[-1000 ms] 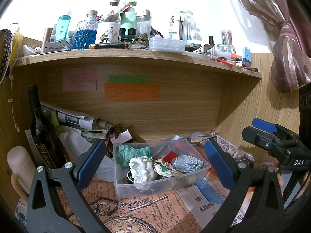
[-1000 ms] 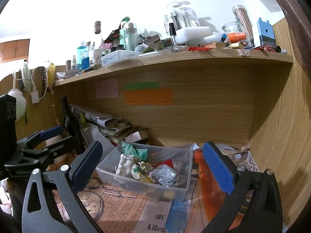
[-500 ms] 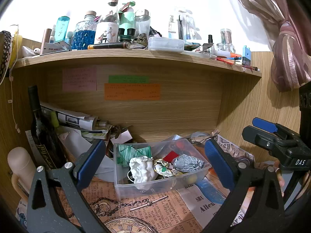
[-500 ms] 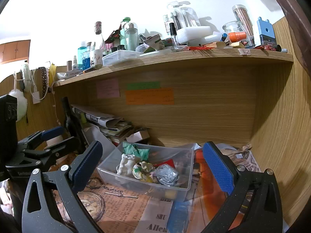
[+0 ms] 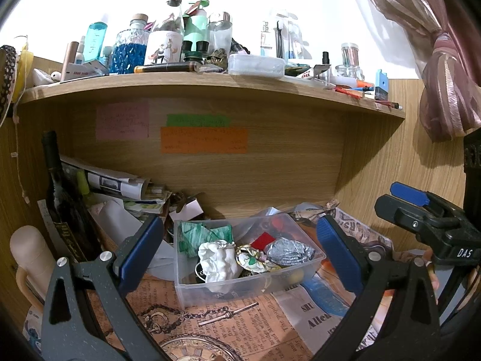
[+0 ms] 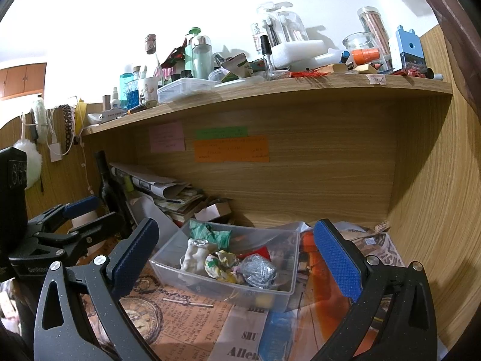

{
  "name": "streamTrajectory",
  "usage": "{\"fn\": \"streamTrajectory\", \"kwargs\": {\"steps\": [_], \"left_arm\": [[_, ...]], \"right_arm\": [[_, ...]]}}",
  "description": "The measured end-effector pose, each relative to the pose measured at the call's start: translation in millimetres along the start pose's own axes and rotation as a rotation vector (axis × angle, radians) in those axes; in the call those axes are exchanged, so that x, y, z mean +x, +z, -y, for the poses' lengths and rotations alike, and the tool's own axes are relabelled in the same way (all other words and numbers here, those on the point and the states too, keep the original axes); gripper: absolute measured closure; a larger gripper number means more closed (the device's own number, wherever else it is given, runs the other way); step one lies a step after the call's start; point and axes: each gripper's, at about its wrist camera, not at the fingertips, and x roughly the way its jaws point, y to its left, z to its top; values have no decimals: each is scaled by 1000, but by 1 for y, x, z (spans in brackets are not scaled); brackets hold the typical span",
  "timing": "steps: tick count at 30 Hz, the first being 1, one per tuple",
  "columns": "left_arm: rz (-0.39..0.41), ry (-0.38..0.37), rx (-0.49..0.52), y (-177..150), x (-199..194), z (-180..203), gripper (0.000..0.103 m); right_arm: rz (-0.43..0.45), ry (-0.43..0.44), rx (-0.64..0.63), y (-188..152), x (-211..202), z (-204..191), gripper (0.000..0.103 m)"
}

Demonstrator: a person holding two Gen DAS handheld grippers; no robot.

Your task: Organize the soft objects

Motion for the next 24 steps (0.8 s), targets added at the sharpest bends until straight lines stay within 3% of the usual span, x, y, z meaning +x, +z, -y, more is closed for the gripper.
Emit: {"fn": "streamTrajectory", "kwargs": {"steps": [24], "left_arm": [[-10, -4, -1, -3, 6, 0, 0]], "right_arm": [[-18, -5, 7, -3, 6, -5, 0]]}}
